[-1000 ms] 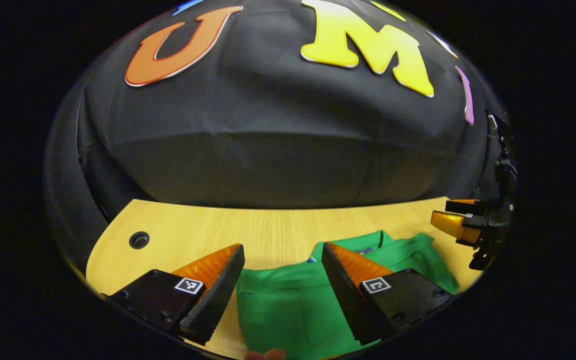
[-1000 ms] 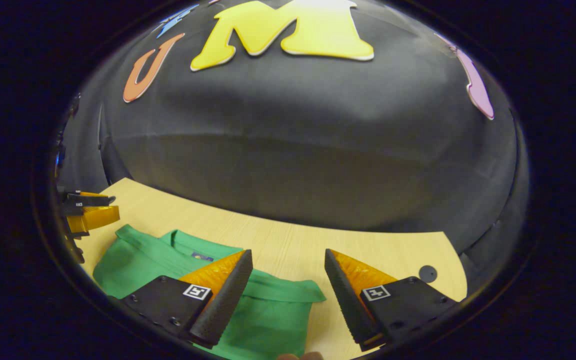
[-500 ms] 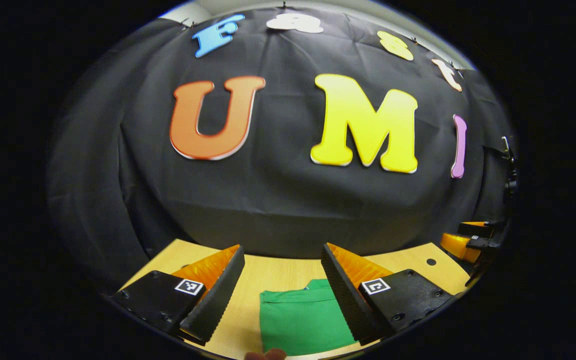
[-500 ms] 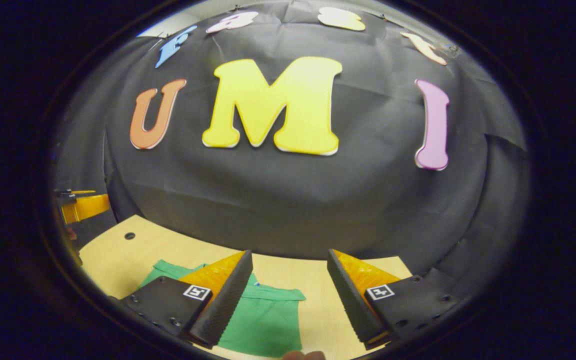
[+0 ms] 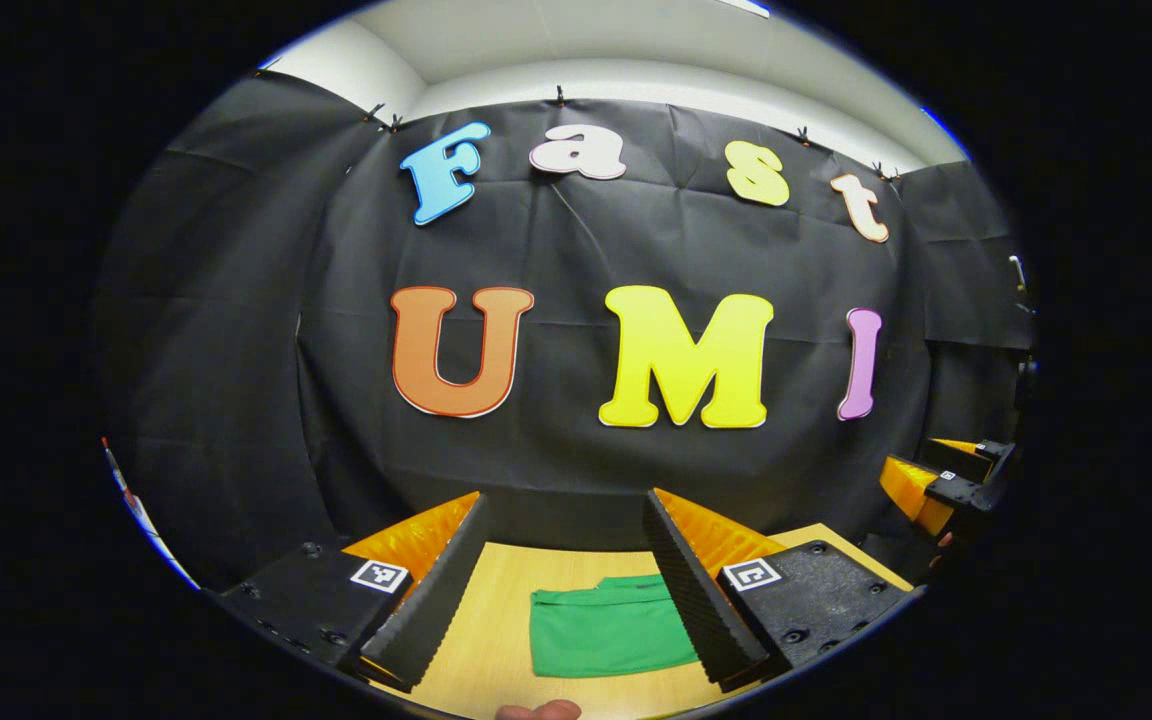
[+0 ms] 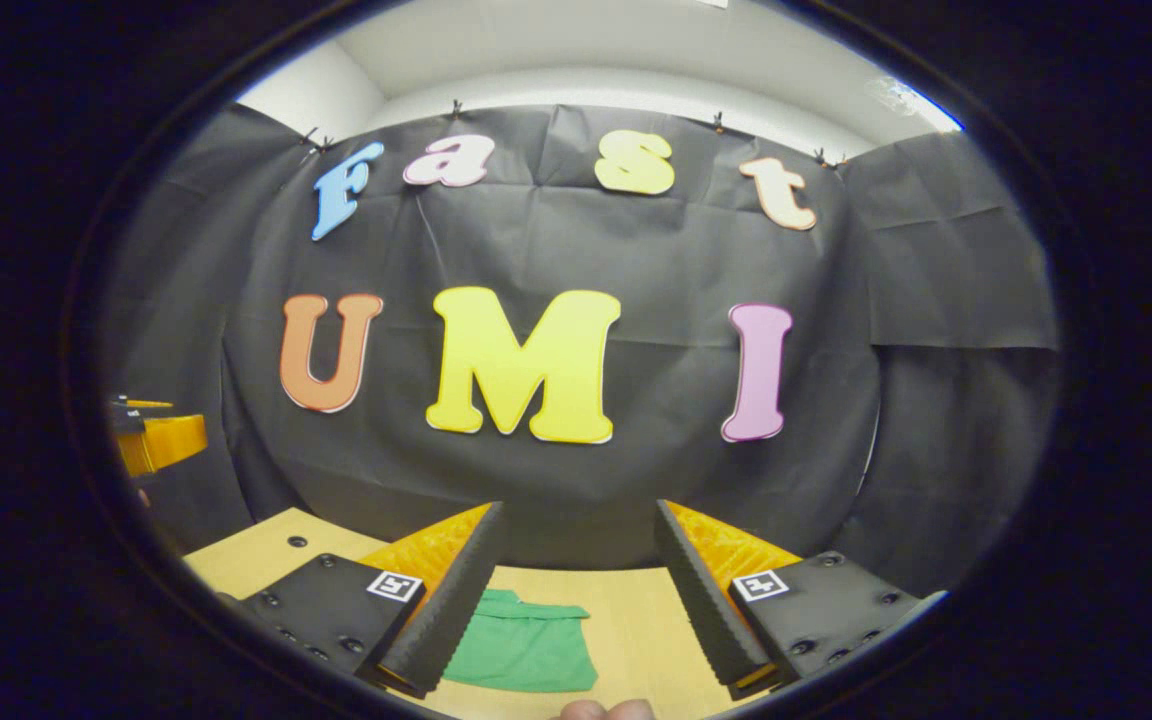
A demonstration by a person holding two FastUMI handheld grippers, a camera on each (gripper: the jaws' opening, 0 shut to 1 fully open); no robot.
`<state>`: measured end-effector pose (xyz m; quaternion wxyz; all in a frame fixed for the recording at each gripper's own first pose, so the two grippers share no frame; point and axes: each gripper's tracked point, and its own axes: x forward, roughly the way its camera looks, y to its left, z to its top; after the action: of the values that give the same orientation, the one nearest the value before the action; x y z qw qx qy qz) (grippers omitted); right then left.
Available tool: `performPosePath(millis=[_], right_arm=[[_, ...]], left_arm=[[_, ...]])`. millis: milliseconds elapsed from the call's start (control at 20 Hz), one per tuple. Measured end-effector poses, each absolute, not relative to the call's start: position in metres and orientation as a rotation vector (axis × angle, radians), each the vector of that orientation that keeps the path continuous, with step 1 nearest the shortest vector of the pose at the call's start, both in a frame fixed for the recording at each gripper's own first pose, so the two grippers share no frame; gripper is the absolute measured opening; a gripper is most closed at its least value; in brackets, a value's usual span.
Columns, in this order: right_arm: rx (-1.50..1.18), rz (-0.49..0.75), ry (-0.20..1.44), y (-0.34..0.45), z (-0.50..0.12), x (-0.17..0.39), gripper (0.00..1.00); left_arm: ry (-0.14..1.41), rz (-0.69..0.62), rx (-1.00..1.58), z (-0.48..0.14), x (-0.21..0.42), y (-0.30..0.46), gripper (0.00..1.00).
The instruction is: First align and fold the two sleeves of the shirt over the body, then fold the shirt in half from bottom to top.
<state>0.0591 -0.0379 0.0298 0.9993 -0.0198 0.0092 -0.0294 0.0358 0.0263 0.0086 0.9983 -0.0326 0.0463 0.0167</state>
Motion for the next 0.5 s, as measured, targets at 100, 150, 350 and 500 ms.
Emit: performPosePath(millis=[100,150,350,500], right_arm=[[-0.031,-0.053,0.021,-0.034,0.029,0.03,0.96],[-0.018,-0.046,0.03,-0.03,0.026,0.015,0.96],[0.004,-0.031,0.074,-0.014,0.009,-0.028,0.96],[-0.005,-0.014,0.076,-0.005,0.009,-0.04,0.96]], left_arm=[[0.079,0.032,-0.057,0.015,0.01,0.018,0.98],[0.07,0.03,-0.058,0.016,-0.002,0.014,0.98],[0.042,0.035,-0.01,0.018,-0.033,0.014,0.98],[0.061,0.027,-0.01,0.012,-0.044,0.009,0.98]])
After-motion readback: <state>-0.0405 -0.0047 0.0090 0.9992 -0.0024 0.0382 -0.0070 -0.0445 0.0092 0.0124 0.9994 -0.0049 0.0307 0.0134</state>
